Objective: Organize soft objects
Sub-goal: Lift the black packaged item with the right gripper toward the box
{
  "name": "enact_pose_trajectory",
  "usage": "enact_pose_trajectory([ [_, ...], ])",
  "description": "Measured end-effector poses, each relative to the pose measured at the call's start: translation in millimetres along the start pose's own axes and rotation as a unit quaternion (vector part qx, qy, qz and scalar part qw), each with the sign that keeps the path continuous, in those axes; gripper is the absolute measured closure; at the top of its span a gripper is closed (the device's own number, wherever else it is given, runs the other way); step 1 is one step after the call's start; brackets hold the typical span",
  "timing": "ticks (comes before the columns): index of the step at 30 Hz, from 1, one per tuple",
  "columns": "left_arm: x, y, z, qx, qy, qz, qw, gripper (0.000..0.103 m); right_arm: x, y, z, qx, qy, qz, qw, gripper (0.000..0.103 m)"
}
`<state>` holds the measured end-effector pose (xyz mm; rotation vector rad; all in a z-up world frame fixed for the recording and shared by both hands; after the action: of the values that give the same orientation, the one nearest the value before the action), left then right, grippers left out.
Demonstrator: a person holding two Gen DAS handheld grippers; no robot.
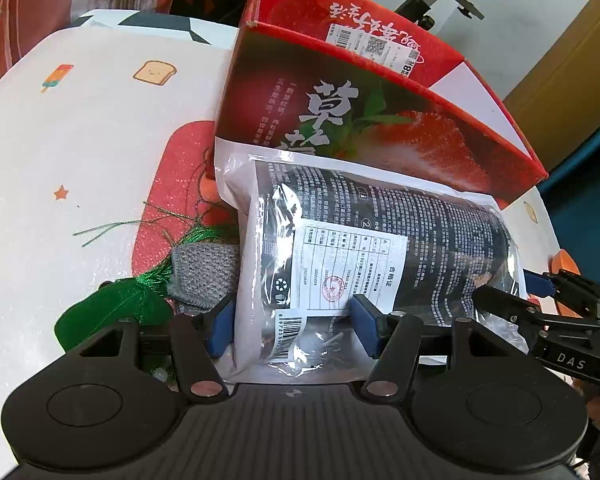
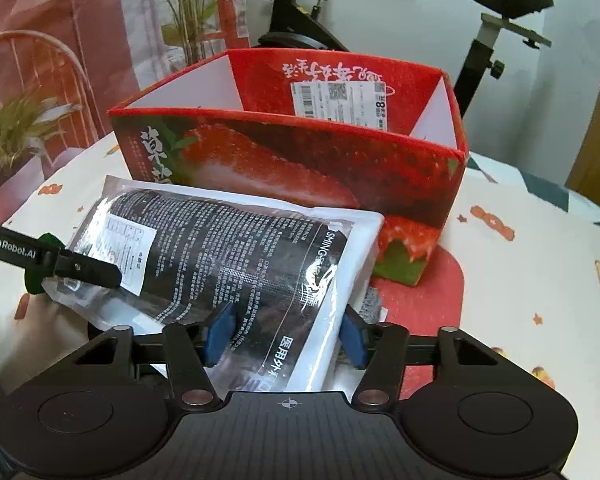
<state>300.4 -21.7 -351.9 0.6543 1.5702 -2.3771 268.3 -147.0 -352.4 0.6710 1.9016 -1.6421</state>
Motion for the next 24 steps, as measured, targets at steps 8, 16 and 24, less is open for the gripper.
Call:
enact_pose_trajectory([
  [8, -10.0, -12.0, -3.4, 0.013, -0.013, 0.005, 0.9998, 0.043, 1.6, -2.3, 1.0, 0.003, -0.017, 0.007, 1.0, 0.059],
  [16, -21.8, -15.0, -8.3, 0.002, -0.017, 0.013, 0.9998, 0.045, 3.6, -3.8, 0.9, 0.001, -0.028, 0.012, 1.0, 0.061],
  [24, -25.4, -4.9, -7.8, 0.013, -0.017, 0.006, 0.9998, 0.045, 2.3, -5.8, -2.8, 0.005, -0.044, 0.014, 0.999, 0.062],
])
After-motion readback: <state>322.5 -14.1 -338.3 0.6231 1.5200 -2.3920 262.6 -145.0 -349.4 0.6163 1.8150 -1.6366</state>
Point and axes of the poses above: each gripper's, at about its wrist camera, not at the fingertips, and y roughly the way its jaws point, z to its right, x to its underside, the point moved 8 cm from there along y, roughly the way its jaws point
